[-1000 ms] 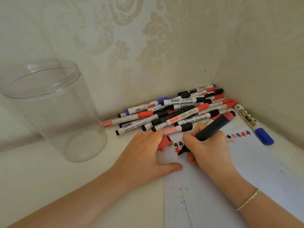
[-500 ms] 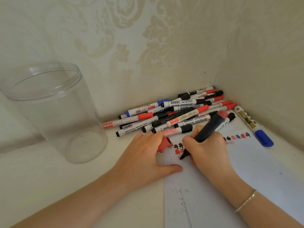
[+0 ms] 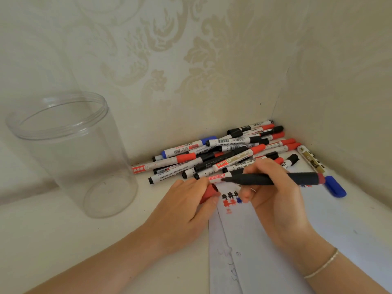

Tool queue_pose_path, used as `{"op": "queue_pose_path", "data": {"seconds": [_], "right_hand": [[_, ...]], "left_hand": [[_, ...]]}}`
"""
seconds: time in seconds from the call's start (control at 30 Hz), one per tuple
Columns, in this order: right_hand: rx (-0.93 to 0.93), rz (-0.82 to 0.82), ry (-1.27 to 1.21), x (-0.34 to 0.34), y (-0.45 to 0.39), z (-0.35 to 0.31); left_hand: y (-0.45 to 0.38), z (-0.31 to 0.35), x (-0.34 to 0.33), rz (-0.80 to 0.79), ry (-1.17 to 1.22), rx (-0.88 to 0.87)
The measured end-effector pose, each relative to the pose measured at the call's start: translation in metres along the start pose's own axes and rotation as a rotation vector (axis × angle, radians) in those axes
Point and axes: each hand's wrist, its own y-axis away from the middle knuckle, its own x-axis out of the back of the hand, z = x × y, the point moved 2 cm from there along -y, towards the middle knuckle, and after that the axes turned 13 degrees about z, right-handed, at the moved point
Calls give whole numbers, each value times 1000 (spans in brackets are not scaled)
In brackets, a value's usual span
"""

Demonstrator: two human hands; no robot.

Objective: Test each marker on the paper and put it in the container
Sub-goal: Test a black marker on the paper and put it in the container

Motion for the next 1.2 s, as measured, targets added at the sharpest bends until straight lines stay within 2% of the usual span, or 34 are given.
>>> {"op": "queue_pose_path", "data": {"seconds": [0.2,0.47,0.63,0.73,0.77,0.83,0.9,0.97,1.03,1.2], "right_hand": [[66,8,117,0,1,2],[37,-135,319,-1,1,6],[-24,-238,318,0,-1,6],[-69,-303,228,-1,0,4],[-100,-295,183,-2,1,3],[-103,-173,124,0,-2,1],[31,16,151,5,-5,-1],[188,109,270,7,-5,-3],[295,91,399,4,-2,-2],[339,14,497,-3,4,1]], "left_hand": [[0,3,1,7,-41,-27],[1,5,-1,24,-136,-147],[-1,2,2,133,-83,-141],[-2,2,4,162,-34,-135],[-1,3,4,160,-14,-127],[-1,4,5,154,11,-99],[0,4,5,155,16,-85],[2,4,6,177,35,-82],[2,4,7,219,84,-43],[-3,-1,11,288,223,72]]}}
